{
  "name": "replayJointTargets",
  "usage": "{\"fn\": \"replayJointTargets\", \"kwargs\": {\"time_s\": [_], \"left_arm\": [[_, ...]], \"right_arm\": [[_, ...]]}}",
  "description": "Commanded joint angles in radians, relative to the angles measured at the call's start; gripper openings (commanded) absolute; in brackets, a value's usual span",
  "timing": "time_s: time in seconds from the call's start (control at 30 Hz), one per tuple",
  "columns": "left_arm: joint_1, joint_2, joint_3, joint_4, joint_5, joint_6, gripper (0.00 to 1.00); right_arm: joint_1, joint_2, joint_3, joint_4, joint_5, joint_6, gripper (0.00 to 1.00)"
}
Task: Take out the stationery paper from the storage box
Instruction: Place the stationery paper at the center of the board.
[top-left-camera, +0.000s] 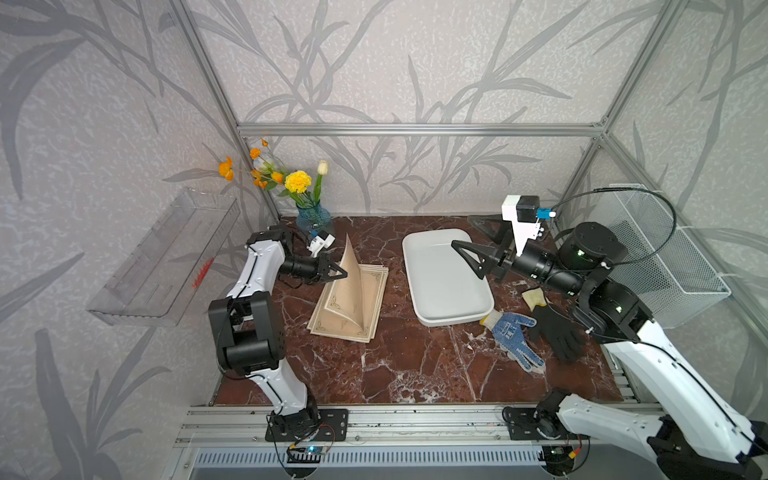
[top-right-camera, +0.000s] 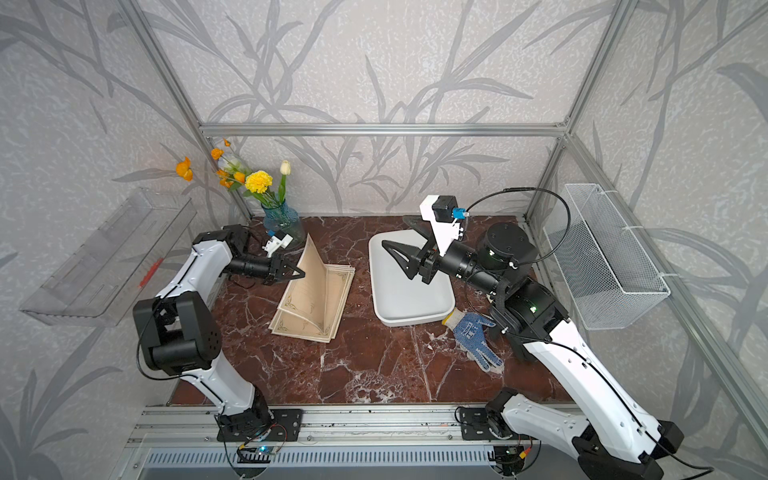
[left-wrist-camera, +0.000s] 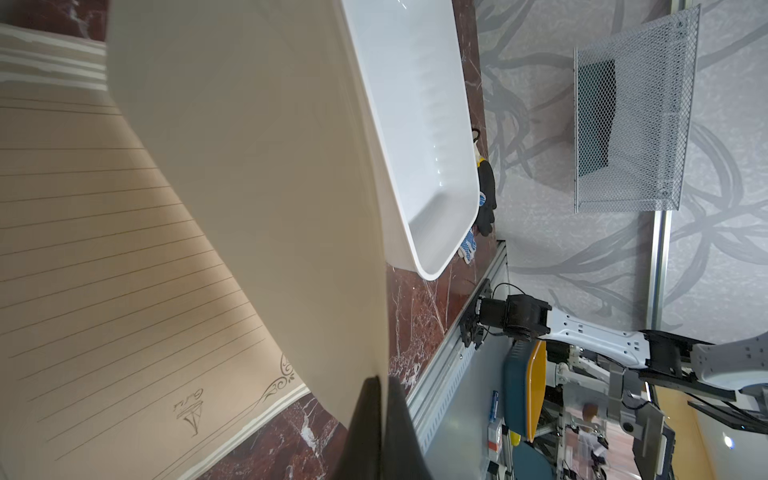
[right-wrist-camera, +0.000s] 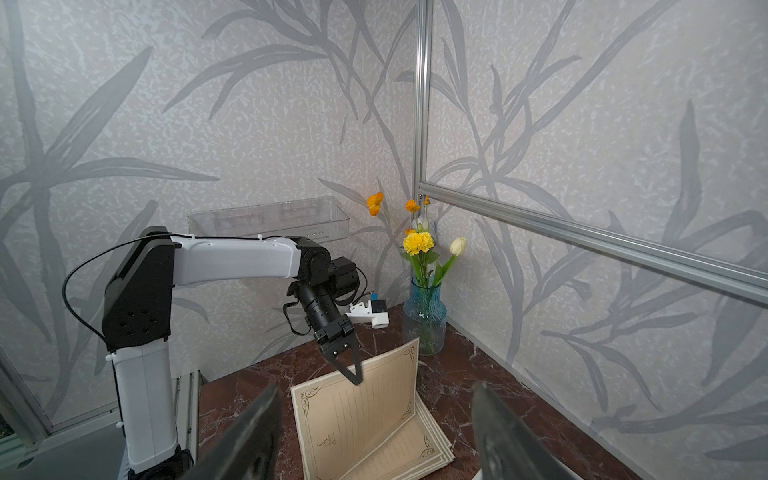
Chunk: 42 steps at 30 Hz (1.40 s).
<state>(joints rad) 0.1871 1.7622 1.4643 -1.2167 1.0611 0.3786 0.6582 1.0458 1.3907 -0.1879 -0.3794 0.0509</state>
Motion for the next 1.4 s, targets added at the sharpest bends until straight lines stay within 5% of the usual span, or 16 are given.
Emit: {"fn": "replayJointTargets", "kwargs": {"time_s": [0.0, 0.47, 1.37], "left_arm": [[-0.017, 0.008, 0.040, -0.069, 0.055, 0.076, 0.00], [0.003, 0.205, 0.128, -0.167, 0.006, 0.153, 0.00], [0.112, 0.288, 0.079, -0.005, -0.153, -0.023, 0.00]], "right_arm": [[-0.004, -0.021, -0.002, 0.002, -0.010, -0.013, 0.72], [-0.004, -0.013, -0.026, -0.012, -0.027, -0.036, 0.72], [-0.003, 0.025, -0.003, 0.004, -0.055, -0.016, 0.71]]}}
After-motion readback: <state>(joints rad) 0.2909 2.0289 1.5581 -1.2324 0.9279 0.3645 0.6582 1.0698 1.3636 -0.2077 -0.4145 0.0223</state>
